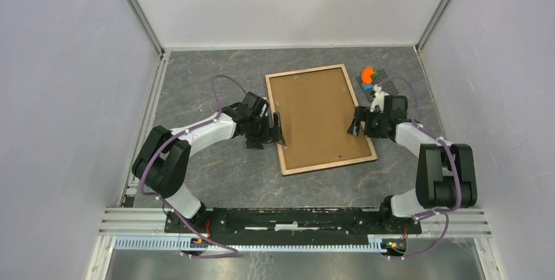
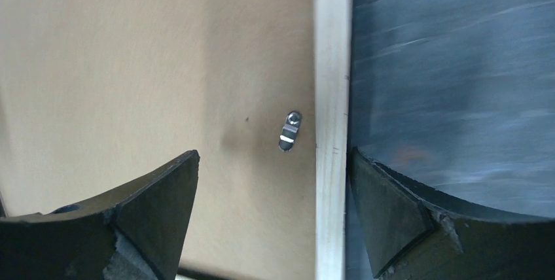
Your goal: Put the photo into the frame
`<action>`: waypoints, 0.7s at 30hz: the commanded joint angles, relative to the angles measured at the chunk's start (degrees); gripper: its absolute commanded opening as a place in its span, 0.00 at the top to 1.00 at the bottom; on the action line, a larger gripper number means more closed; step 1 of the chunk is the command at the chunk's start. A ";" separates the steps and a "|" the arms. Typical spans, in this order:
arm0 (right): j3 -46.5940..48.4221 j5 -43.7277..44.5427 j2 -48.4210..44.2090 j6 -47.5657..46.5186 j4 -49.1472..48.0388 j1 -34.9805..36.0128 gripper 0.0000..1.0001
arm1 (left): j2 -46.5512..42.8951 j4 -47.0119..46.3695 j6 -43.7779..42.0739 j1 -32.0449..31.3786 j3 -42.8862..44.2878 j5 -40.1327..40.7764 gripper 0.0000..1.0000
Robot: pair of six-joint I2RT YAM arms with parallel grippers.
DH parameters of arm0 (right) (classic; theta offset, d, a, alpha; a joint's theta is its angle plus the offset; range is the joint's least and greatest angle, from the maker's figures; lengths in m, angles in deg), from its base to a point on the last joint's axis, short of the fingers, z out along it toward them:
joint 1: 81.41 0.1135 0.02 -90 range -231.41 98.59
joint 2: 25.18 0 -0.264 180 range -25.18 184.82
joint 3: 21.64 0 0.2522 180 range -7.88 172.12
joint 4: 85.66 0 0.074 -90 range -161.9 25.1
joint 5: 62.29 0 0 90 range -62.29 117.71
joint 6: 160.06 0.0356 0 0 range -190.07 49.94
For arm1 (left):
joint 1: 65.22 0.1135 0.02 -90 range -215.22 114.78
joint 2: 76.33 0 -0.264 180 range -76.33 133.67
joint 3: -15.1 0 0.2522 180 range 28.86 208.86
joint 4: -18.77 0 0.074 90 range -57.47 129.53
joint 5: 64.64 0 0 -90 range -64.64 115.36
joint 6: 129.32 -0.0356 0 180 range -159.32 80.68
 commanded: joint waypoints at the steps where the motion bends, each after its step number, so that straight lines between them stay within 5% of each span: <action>1: -3.80 -0.96 -8.35 2.99 5.37 11.15 0.11 | -1.77 5.69 -7.33 1.15 2.21 6.29 0.06; 10: -1.94 14.63 -13.43 4.42 13.36 16.29 0.02 | -0.50 13.49 -12.30 4.29 7.54 15.80 0.19; 15: -0.21 5.47 -10.38 3.84 11.20 15.37 0.02 | 4.00 15.71 -14.90 7.65 14.01 16.04 0.20; 21: 3.08 13.30 -6.23 5.81 10.60 18.94 0.02 | 11.31 15.52 -15.41 7.22 18.10 12.54 0.28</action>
